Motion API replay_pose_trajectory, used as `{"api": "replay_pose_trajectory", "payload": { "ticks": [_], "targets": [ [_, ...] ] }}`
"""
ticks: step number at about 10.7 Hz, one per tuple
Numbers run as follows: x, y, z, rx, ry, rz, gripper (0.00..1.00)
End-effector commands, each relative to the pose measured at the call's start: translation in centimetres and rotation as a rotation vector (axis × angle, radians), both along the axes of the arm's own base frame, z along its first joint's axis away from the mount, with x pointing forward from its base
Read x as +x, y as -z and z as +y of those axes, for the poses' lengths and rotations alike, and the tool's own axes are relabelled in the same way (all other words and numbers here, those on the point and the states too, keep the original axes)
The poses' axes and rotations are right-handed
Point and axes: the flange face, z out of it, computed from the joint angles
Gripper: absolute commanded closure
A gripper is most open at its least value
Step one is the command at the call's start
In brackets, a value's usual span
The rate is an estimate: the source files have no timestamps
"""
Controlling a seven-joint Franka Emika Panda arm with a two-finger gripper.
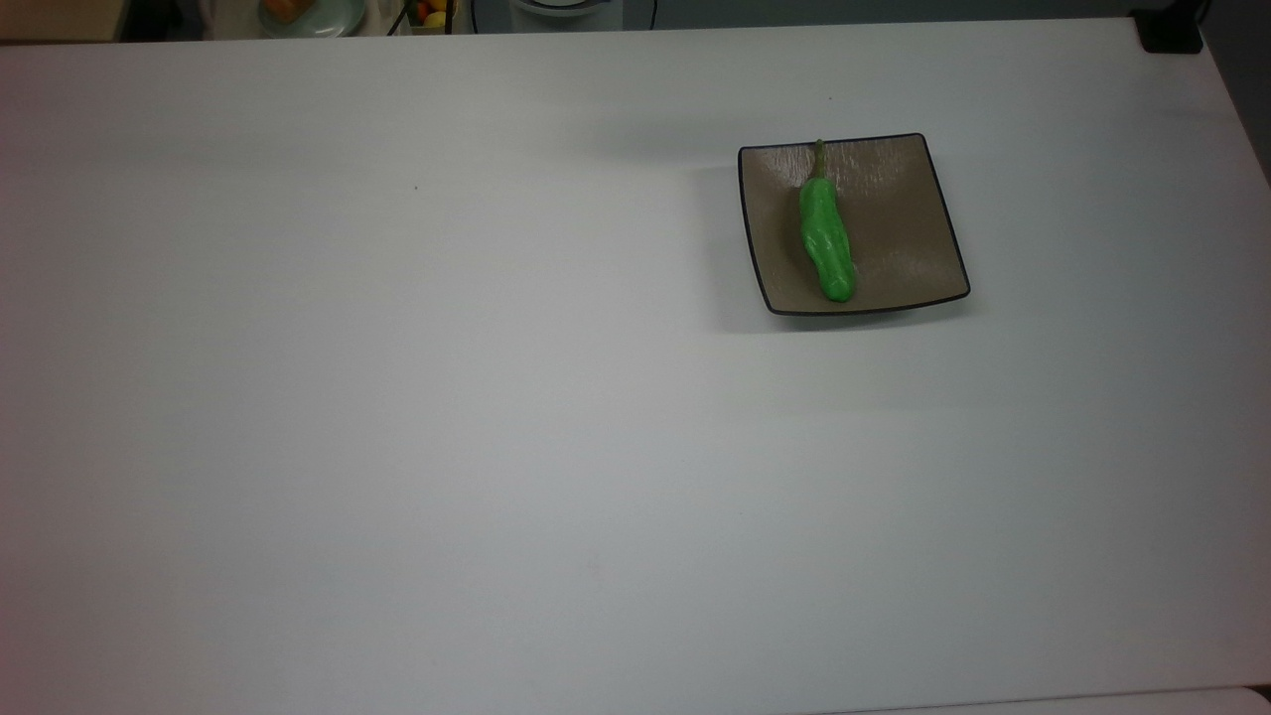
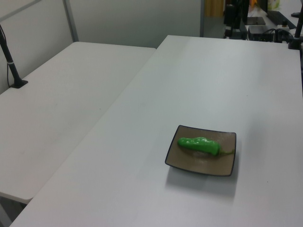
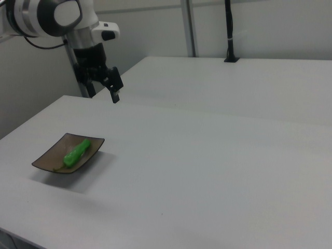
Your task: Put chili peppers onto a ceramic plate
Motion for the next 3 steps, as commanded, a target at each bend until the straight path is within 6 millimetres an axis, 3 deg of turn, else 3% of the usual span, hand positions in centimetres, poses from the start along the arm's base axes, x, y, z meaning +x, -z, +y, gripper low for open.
{"api": "replay_pose_trajectory", "payload": {
  "ticks": [1, 3],
  "targets": [
    [1.01, 1.06, -0.43, -0.001, -0.164, -0.045, 0.00],
    [1.31, 1.99, -0.22, -0.004, -0.167, -0.035, 0.00]
  ]
}}
